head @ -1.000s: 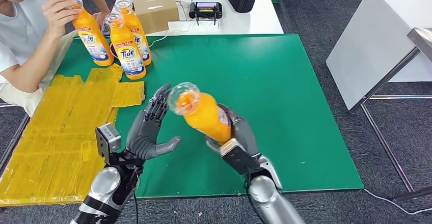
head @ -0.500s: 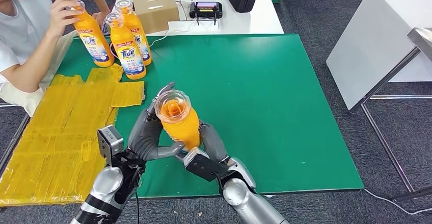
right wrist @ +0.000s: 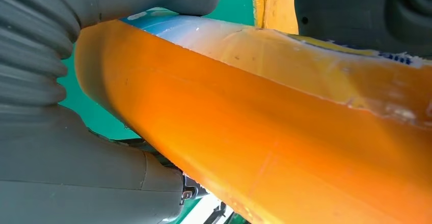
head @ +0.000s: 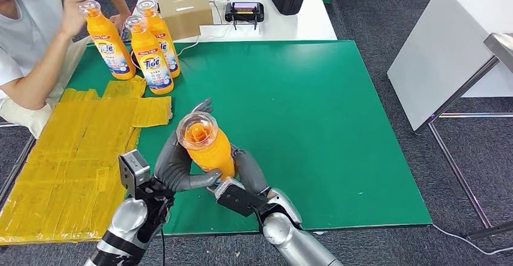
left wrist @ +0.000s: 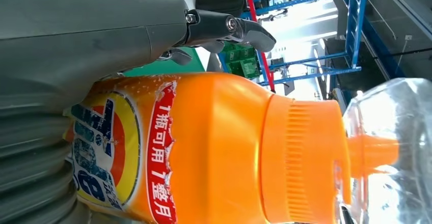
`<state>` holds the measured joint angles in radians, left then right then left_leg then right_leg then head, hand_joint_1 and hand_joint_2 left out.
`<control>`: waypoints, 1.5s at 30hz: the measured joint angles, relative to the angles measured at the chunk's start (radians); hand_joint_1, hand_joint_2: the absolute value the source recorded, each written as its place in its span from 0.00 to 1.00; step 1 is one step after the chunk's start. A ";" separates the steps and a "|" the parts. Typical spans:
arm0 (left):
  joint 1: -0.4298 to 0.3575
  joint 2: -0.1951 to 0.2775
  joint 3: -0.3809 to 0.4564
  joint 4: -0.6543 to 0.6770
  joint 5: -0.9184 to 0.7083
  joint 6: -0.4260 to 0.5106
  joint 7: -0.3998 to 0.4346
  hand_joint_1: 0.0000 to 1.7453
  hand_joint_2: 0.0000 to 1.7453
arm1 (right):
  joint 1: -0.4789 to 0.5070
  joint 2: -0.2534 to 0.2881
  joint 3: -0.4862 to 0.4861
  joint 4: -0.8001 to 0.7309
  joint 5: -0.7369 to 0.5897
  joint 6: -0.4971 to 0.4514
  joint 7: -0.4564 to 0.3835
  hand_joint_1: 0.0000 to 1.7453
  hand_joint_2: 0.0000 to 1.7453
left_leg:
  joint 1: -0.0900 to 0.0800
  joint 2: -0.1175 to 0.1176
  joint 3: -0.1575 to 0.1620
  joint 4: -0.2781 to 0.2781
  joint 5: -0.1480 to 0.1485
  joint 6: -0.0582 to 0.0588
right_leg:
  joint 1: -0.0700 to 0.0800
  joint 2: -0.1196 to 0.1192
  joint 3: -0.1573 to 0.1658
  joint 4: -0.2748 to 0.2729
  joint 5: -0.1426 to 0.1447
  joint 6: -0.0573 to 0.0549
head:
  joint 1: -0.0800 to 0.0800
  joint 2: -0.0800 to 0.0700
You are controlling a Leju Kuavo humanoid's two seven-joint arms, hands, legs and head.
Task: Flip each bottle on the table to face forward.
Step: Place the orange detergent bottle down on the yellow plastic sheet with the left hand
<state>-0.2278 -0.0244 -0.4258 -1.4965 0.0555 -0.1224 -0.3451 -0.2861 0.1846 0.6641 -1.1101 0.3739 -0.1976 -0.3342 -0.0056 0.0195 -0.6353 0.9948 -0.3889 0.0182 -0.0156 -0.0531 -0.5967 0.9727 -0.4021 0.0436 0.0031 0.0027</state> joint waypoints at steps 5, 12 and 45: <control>0.000 0.001 -0.005 0.000 -0.006 0.001 -0.004 0.00 1.00 | 0.000 0.000 -0.001 0.010 -0.009 0.000 -0.001 1.00 1.00 | 0.000 0.000 0.000 0.000 0.000 0.000 | 0.000 0.000 0.000 0.000 0.000 0.000 | 0.000 0.000; -0.001 0.001 -0.012 0.001 -0.039 0.012 -0.007 0.00 1.00 | 0.002 0.000 -0.003 0.026 -0.023 -0.002 -0.005 1.00 1.00 | 0.000 0.000 0.000 0.000 0.000 0.000 | 0.000 0.000 0.000 0.000 0.000 0.000 | 0.000 0.000; -0.037 0.002 -0.039 0.050 -0.054 0.015 0.003 1.00 1.00 | 0.015 -0.001 -0.031 0.033 -0.036 -0.059 -0.015 0.00 1.00 | 0.000 0.000 0.000 0.000 0.000 0.000 | 0.000 0.000 0.000 0.000 0.000 0.000 | 0.000 0.000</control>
<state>-0.2645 -0.0227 -0.4650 -1.4467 0.0010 -0.1073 -0.3426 -0.2710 0.1834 0.6334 -1.0766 0.3378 -0.2570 -0.3491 -0.0056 0.0195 -0.6355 0.9948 -0.3889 0.0182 -0.0156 -0.0532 -0.5970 0.9727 -0.4021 0.0436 0.0031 0.0027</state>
